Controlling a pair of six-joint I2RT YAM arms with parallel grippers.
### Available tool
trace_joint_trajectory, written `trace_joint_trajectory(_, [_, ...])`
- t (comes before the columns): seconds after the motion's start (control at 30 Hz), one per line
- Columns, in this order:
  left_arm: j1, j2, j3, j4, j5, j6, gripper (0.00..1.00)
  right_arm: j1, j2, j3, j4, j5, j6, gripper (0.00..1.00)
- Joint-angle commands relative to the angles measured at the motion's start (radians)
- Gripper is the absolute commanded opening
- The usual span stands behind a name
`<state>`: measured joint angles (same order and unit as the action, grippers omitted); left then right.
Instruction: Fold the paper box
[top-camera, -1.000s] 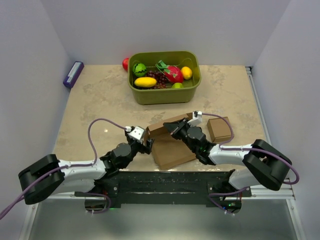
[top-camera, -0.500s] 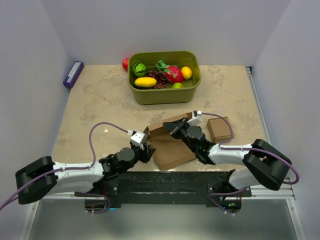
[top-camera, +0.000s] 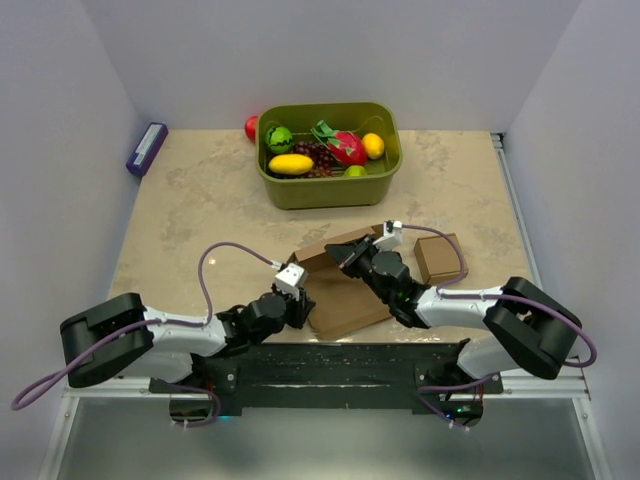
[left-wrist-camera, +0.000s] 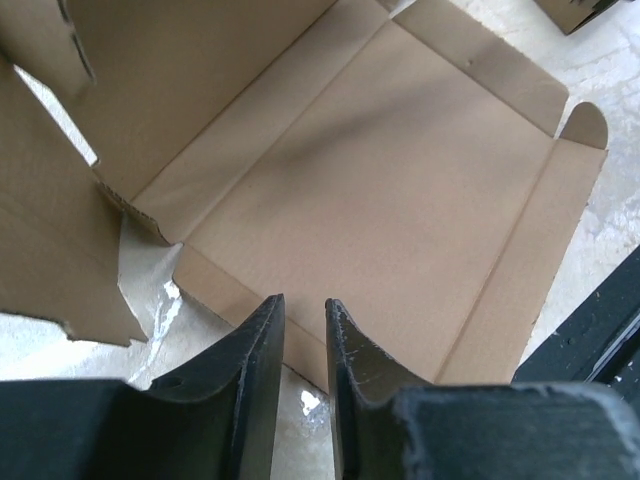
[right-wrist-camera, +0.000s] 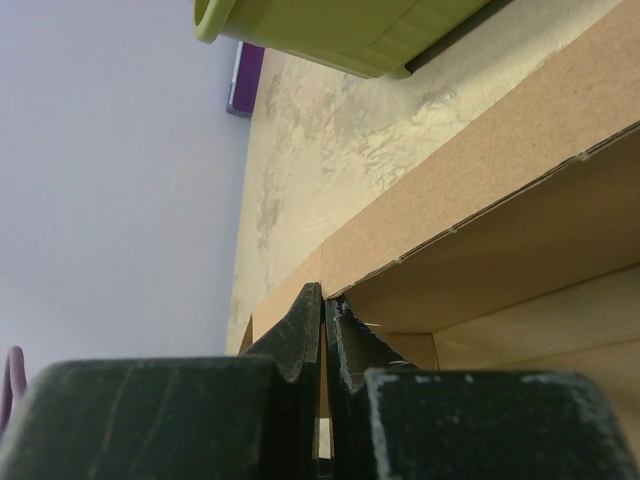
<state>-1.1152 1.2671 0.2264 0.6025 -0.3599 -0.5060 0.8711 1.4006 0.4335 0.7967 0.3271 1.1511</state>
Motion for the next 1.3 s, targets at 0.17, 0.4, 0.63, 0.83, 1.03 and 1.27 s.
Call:
trace_joint_trajectory(0.17, [-0.005,0.015,-0.030,0.002,0.027,-0.054,0.22,0.009,0.015,0.010,-0.105,0.007,-0.021,0.00])
trace_joint_trajectory(0.4, [-0.014,0.020,-0.041,-0.070,-0.014,-0.109,0.18,0.009,0.012,0.005,-0.111,0.013,-0.016,0.00])
trace_joint_trajectory(0.63, [-0.023,0.080,-0.021,-0.075,0.003,-0.126,0.17,0.009,0.014,0.011,-0.114,0.013,-0.016,0.00])
trace_joint_trajectory(0.83, [-0.031,0.123,0.030,-0.202,-0.017,-0.170,0.14,0.008,0.003,0.005,-0.125,0.021,-0.014,0.00])
trace_joint_trajectory(1.03, [-0.037,-0.049,0.013,-0.161,-0.028,-0.112,0.33,0.008,-0.002,0.005,-0.128,0.021,-0.011,0.00])
trace_joint_trajectory(1.27, [-0.034,-0.284,0.080,-0.237,0.130,0.124,0.64,0.008,-0.017,0.011,-0.145,0.027,-0.019,0.00])
